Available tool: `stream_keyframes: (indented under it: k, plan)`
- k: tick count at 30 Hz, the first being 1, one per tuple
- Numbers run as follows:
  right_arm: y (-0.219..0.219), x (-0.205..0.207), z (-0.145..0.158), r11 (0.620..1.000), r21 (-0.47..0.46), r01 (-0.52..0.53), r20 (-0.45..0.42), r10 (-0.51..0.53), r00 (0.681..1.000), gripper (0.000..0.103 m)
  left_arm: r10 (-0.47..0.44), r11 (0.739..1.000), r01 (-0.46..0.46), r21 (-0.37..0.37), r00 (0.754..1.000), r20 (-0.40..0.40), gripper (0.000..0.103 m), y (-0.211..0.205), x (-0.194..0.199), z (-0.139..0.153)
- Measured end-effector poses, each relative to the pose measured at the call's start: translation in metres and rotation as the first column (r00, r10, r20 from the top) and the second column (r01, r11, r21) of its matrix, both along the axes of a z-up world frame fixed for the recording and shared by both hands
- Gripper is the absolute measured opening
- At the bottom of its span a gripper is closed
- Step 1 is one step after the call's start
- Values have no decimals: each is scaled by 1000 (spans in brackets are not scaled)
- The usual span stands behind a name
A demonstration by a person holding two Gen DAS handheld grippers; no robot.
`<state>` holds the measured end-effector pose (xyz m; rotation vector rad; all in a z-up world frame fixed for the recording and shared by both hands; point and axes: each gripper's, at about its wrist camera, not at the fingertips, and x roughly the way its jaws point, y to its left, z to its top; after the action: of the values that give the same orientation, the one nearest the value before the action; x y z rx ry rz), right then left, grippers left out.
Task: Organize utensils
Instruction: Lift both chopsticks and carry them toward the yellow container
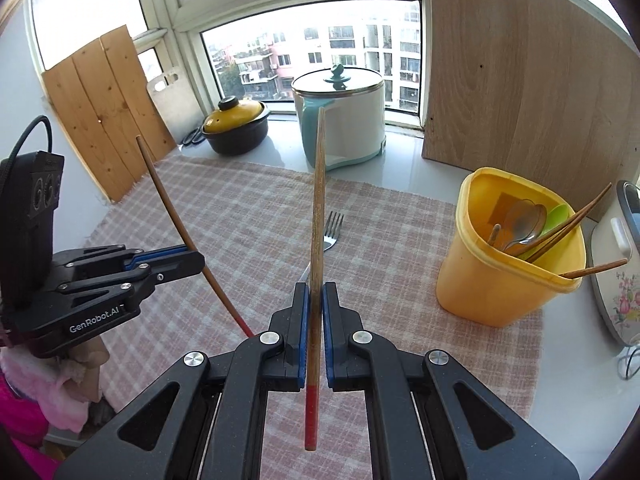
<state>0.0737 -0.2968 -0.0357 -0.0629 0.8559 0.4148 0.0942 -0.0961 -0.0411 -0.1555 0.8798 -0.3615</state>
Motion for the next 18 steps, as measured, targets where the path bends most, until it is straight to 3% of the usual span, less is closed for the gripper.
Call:
stream_keyframes:
  k: [18]
  plan:
    - [-87, 15, 54, 993, 59, 102, 164, -111, 980, 5, -39, 998, 46, -47, 989, 143, 4, -66, 30, 64]
